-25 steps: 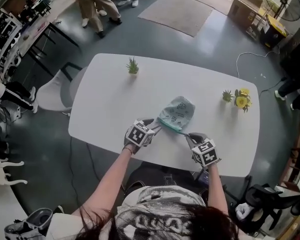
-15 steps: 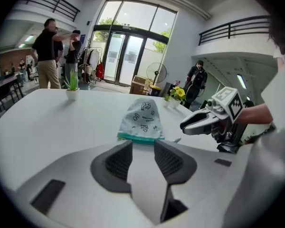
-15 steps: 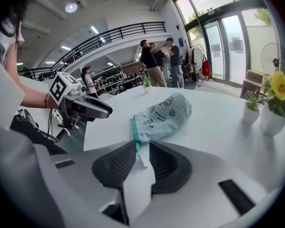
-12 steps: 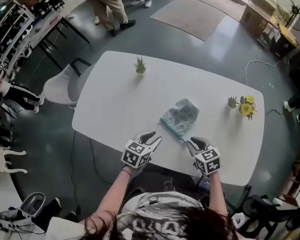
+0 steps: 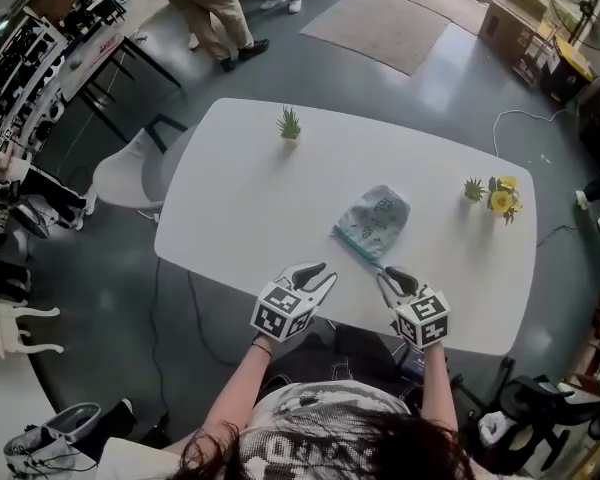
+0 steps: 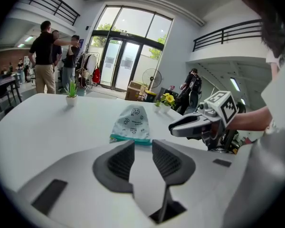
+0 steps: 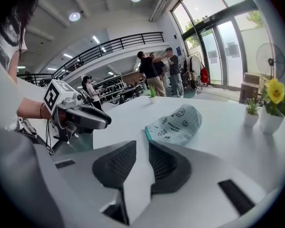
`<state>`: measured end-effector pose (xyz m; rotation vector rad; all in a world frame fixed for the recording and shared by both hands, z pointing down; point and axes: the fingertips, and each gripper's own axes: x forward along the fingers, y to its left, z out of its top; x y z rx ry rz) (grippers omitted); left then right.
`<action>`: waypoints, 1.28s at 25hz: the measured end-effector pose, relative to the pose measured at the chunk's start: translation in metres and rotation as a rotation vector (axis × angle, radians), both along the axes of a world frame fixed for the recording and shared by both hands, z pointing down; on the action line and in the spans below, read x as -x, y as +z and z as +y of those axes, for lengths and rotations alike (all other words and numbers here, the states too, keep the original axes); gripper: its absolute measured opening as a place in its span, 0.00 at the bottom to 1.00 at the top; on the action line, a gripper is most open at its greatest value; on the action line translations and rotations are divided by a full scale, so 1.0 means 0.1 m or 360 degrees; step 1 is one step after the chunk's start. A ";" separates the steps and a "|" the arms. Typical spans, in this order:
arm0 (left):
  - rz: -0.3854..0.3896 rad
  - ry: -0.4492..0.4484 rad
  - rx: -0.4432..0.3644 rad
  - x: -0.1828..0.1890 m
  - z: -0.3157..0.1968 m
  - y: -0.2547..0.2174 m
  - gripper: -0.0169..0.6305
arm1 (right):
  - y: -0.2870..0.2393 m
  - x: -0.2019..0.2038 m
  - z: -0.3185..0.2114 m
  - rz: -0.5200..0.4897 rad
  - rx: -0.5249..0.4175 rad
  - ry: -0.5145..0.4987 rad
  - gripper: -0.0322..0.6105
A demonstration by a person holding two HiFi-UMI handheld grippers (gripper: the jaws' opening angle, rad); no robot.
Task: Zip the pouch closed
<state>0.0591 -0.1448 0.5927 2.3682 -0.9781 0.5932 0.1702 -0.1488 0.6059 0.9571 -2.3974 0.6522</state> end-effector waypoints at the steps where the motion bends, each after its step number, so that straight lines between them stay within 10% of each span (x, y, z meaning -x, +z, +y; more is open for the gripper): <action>1: 0.0005 0.0023 -0.0011 0.02 0.04 -0.04 0.22 | -0.03 0.03 0.05 -0.0004 -0.0007 0.0016 0.18; 32: 0.0172 0.0321 -0.0368 0.41 1.42 -0.89 0.05 | -0.95 0.93 1.45 -0.0208 -0.0346 0.0175 0.05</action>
